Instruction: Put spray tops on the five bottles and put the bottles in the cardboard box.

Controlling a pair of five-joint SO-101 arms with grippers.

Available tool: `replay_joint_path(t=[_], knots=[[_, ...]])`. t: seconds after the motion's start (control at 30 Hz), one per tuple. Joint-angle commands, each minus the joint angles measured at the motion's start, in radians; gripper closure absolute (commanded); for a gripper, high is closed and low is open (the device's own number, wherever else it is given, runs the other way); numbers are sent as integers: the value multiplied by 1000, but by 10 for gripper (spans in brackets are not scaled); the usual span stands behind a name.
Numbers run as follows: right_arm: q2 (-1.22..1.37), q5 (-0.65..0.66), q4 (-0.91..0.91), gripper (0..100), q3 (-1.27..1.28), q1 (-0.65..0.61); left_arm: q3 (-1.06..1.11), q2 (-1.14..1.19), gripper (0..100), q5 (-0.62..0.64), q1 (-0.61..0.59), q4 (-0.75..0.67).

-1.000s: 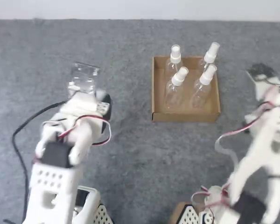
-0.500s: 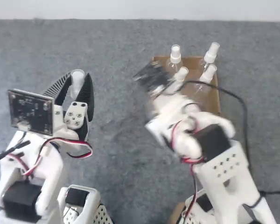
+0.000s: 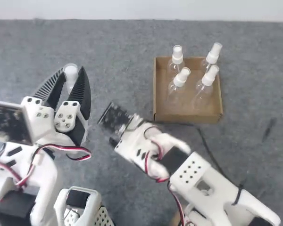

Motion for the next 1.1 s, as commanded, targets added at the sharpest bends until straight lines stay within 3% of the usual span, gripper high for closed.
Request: replay_joint_path(t=[0.0,0.13,0.47,0.77,0.87,1.07], knots=[[-61,-61,-251,992,91,-22,-35,0,988,63,0,-52],[-147,-173,-337,992,166,-24,7,-5,988,75,6,-98],[-234,-186,-334,992,218,-27,197,2,989,78,8,-290],[-196,-186,-338,992,218,-24,206,3,989,78,133,-224],[-203,-186,-335,992,218,-22,220,3,989,78,137,-181],[-205,-186,-337,992,218,-21,364,-5,989,77,130,-232]])
